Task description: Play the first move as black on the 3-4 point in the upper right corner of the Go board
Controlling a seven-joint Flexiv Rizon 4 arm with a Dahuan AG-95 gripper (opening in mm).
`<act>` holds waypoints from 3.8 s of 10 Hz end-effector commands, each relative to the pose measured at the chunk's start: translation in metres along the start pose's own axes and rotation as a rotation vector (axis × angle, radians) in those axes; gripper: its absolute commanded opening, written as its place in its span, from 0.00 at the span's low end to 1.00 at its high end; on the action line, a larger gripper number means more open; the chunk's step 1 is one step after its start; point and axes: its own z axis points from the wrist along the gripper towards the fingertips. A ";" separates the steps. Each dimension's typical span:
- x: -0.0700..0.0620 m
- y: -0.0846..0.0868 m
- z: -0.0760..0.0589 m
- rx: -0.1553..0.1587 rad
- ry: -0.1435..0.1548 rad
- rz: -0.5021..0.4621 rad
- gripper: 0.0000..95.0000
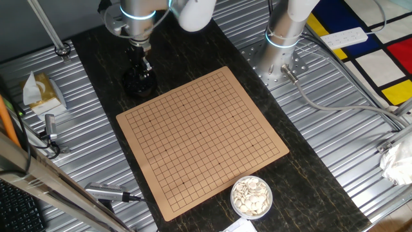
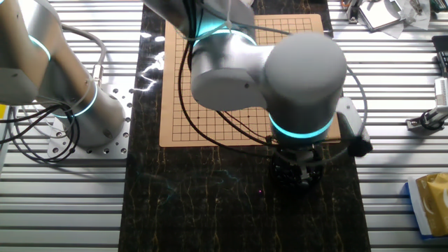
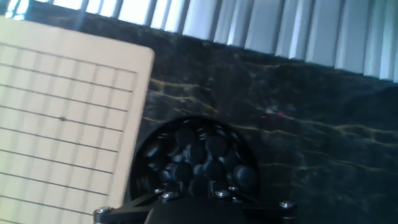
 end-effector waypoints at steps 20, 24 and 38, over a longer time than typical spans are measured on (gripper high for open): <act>-0.013 0.012 0.017 -0.061 -0.049 0.018 0.20; -0.015 0.016 0.023 -0.043 -0.043 0.017 0.20; -0.011 0.016 0.028 0.042 -0.029 0.003 0.20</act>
